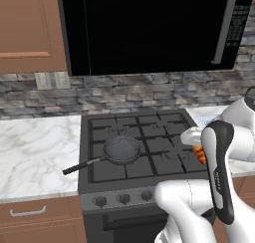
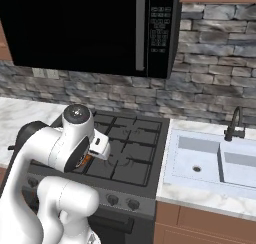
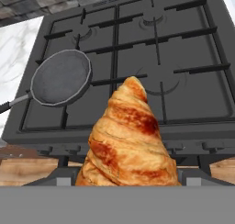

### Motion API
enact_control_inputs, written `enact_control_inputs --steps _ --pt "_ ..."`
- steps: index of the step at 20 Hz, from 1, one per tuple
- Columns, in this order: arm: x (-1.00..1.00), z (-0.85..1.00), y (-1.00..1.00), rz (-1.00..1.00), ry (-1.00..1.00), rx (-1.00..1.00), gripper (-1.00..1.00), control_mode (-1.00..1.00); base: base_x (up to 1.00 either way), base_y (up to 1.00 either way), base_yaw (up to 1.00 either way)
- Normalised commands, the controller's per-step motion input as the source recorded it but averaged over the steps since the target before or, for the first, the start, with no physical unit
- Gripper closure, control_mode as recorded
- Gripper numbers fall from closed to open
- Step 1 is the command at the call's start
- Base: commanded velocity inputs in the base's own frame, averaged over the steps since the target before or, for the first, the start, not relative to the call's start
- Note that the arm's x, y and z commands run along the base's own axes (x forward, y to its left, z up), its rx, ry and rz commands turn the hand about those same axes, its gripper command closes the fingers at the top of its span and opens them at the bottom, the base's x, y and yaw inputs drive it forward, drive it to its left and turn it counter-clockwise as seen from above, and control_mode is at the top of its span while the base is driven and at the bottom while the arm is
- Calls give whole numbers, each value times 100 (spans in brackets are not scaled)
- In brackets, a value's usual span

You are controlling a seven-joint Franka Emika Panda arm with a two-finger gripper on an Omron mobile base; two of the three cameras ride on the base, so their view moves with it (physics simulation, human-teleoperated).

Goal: Pick the croissant and place it on the pan. Then turn on the stove to warm the croissant.

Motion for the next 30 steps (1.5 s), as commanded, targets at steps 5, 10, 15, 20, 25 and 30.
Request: enact_control_inputs --steps 5,10,15,20,25,30 --pt "0 0 0 0 0 0 100 -100 0 0 0" --pt "5 0 1 0 1 0 100 -100 0 0 0" --pt "4 0 3 0 2 0 100 -100 0 0 0" --pt "0 0 19 0 3 0 100 -100 0 0 0" --pt "0 0 38 0 3 -2 100 -100 0 0 0" --pt "0 0 46 0 2 -2 100 -100 0 0 0"
